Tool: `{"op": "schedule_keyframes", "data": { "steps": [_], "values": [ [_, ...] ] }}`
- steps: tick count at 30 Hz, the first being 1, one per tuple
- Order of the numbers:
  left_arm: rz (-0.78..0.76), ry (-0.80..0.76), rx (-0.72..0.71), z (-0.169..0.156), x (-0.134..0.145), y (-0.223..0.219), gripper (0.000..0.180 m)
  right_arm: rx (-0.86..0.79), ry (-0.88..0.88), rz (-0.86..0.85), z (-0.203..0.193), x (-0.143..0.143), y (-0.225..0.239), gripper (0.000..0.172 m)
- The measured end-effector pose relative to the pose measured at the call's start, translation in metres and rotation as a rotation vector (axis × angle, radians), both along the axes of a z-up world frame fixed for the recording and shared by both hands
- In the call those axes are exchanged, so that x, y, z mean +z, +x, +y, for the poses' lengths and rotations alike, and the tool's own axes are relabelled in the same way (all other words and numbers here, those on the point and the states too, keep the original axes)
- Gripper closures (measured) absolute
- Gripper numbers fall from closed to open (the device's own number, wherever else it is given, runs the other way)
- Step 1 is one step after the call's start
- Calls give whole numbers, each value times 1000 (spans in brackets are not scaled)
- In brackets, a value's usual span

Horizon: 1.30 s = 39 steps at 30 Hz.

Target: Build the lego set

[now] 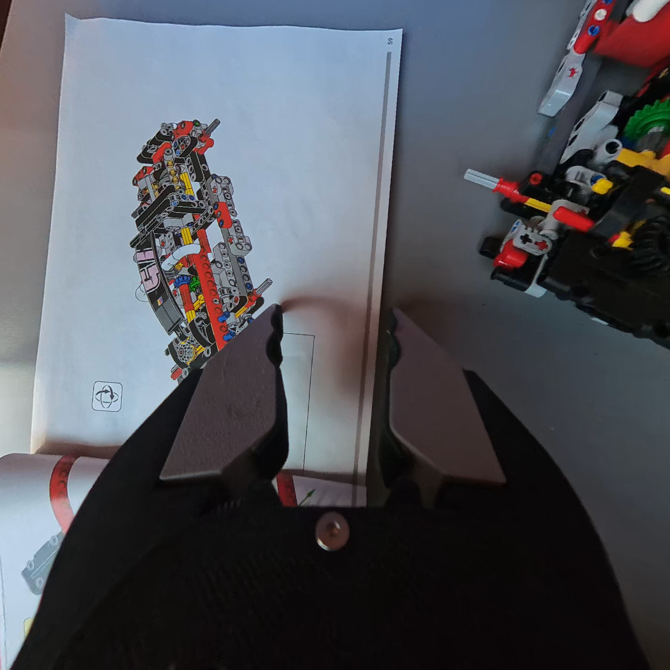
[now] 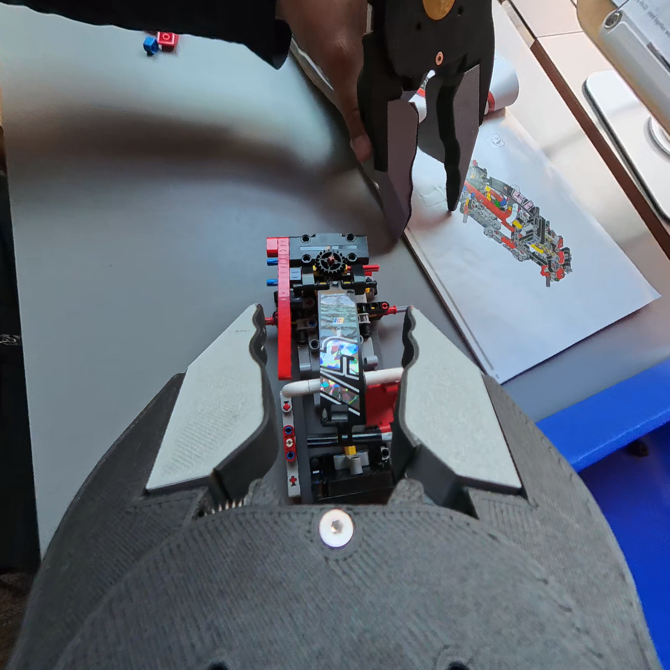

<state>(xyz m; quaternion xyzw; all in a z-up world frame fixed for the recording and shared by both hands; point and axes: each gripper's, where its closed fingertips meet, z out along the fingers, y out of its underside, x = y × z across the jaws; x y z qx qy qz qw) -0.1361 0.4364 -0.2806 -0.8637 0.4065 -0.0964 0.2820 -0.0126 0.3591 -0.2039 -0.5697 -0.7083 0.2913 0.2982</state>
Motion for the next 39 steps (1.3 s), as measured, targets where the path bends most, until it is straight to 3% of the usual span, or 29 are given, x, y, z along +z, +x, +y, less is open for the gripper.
{"op": "schedule_keyframes", "data": {
  "steps": [8,10,14,20,22,27,30,34,39],
  "values": [
    [-88,-56,4,-2,4,-8,132,34,17,-17,5,-1,-8,98],
    [-94,-51,17,0,5,-12,143,37,12,-16,5,-1,-9,98],
    [-119,-47,22,0,4,-13,147,37,13,-17,6,-2,-10,99],
    [-195,-47,23,2,16,3,130,38,57,-31,14,5,-14,100],
    [-193,-21,55,13,21,7,112,34,91,-12,23,20,-19,100],
    [-176,-6,40,28,26,33,112,45,64,135,49,99,-46,100],
    [-140,-51,57,34,14,41,108,62,47,224,56,138,-60,102],
    [15,-23,59,45,-4,33,100,72,78,273,63,152,-70,104],
    [-50,-68,60,60,-2,51,99,95,42,352,75,148,-67,109]
  ]
}}
